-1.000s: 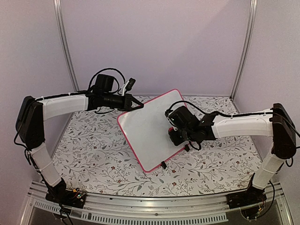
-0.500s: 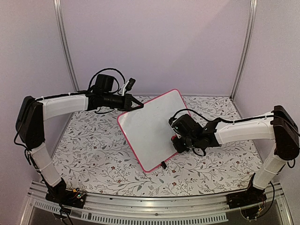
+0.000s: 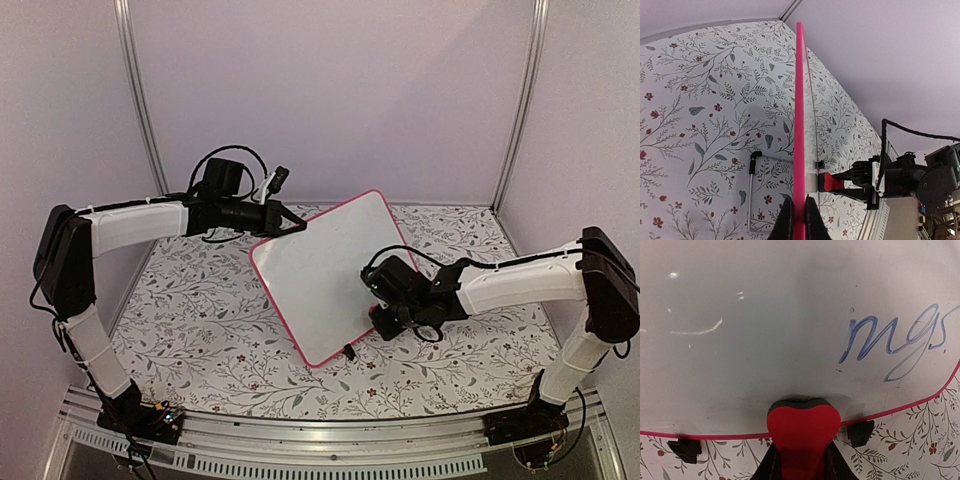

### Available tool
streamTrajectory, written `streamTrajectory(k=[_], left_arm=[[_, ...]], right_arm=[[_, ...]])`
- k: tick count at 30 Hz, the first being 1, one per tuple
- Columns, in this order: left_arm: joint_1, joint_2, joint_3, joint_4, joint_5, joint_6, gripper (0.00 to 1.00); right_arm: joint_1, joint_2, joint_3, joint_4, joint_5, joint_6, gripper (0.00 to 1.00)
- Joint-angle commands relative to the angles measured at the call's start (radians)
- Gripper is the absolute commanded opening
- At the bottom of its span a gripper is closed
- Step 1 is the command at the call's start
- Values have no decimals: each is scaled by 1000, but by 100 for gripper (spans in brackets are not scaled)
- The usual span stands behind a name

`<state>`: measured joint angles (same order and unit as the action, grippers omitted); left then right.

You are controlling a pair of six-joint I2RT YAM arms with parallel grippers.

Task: Erase the whiteboard
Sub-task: Erase the whiteboard at the center of the board.

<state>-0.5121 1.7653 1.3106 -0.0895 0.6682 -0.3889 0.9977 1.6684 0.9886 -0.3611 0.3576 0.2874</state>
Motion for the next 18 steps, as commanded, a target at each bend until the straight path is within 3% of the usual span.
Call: streamTrajectory(k=[1,9,18], left_arm=[[-27,30,-3,-21,-45,30,0],[-29,29,-3,-21,-45,30,0],[-29,29,-4,-22,-44,30,0]], right_arm=[[9,-47,5,-73,7,15,0],[-5,-119,117,-99,147,-22,0],[-62,-59,175,-41,134,-80,0]])
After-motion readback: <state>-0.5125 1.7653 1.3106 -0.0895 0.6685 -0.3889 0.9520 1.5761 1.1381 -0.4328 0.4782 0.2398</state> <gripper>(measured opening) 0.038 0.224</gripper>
